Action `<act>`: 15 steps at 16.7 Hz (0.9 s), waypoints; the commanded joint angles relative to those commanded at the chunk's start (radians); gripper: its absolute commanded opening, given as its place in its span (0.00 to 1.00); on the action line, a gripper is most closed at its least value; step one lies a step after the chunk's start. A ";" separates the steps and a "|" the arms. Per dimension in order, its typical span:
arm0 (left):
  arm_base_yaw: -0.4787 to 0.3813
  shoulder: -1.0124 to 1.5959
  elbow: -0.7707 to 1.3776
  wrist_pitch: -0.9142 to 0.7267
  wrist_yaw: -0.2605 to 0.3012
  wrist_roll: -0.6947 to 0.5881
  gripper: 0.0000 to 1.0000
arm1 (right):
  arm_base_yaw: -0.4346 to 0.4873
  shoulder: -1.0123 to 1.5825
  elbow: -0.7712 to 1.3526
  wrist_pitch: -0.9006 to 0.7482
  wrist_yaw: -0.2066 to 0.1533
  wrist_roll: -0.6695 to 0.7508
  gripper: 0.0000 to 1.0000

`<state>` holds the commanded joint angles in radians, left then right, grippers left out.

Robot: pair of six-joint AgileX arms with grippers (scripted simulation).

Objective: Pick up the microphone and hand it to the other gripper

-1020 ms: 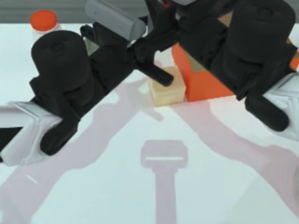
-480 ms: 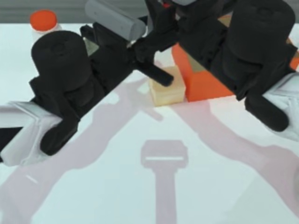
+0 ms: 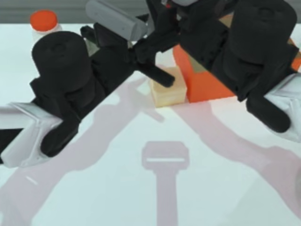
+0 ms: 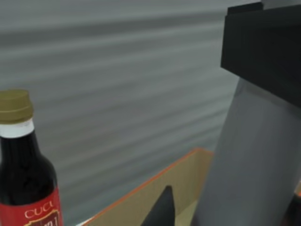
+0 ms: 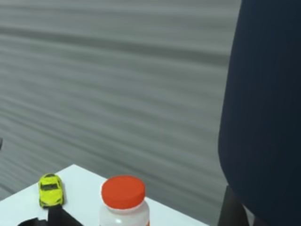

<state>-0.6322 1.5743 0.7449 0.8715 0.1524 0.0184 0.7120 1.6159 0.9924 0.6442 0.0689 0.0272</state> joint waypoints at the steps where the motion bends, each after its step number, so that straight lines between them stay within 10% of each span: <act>1: 0.000 0.000 0.000 0.000 0.000 0.000 0.90 | 0.000 0.000 0.000 0.000 0.000 0.000 0.00; 15: 0.048 -0.070 -0.076 -0.015 -0.028 0.016 1.00 | -0.032 -0.043 -0.033 -0.002 -0.024 -0.010 0.00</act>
<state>-0.5846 1.5040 0.6690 0.8568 0.1243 0.0348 0.6803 1.5732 0.9591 0.6418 0.0451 0.0171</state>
